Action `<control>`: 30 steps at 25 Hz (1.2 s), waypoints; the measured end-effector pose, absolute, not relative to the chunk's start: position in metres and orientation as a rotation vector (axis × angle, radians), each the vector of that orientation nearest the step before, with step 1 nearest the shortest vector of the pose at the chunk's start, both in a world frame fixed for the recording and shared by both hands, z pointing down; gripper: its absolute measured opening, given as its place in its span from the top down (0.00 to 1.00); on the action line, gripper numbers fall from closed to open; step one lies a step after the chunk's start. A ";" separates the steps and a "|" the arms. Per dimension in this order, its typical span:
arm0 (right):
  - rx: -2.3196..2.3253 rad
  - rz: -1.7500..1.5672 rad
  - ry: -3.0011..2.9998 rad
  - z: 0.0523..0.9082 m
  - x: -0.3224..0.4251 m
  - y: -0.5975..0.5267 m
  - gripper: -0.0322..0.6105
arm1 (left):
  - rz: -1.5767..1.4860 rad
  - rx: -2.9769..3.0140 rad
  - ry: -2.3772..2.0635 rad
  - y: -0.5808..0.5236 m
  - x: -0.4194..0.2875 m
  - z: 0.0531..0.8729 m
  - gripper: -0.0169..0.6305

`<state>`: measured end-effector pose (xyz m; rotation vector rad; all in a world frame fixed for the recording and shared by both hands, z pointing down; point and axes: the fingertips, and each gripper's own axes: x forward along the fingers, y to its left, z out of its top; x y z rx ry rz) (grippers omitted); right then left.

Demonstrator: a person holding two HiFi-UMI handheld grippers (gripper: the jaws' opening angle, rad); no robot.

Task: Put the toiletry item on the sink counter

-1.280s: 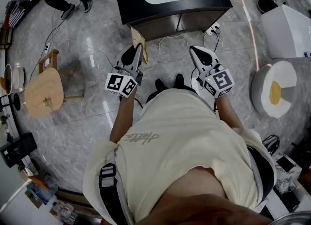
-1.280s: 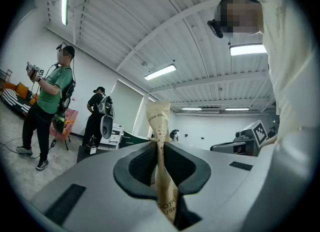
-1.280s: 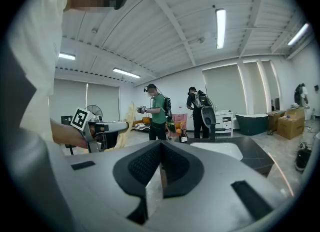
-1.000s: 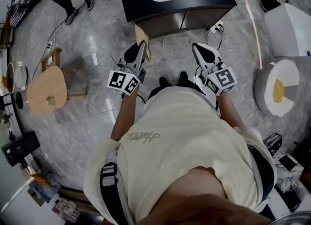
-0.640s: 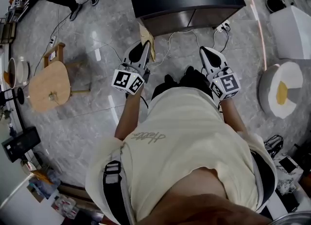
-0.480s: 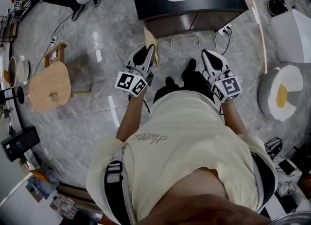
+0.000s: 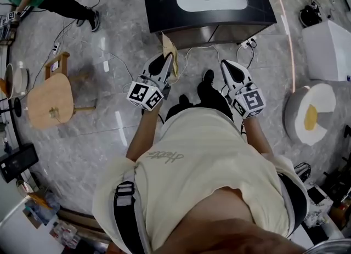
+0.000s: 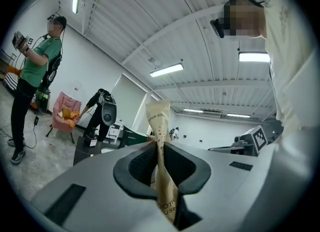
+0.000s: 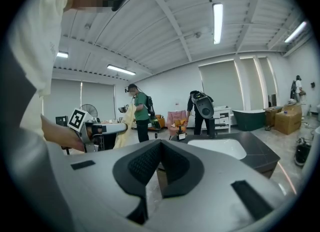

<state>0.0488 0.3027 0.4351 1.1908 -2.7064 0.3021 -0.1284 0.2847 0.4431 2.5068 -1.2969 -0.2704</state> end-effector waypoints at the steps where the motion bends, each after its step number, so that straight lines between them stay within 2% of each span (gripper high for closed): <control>1: 1.199 0.300 -2.715 0.433 0.053 0.291 0.96 | -0.261 2.514 -1.303 0.275 -0.127 0.441 0.91; 7: 1.158 0.347 -2.774 0.441 0.066 0.229 0.96 | -0.202 2.512 -1.369 0.215 -0.119 0.433 0.91; 14: 1.138 0.332 -2.829 0.439 0.103 0.153 0.96 | -0.212 2.498 -1.384 0.136 -0.072 0.414 0.91; 20: 1.162 0.326 -2.812 0.451 0.153 0.106 0.96 | -0.345 2.455 -1.419 0.078 -0.038 0.391 0.91; 30: 1.104 0.381 -2.797 0.464 0.161 0.043 0.96 | -0.291 2.361 -1.522 0.037 -0.049 0.408 0.91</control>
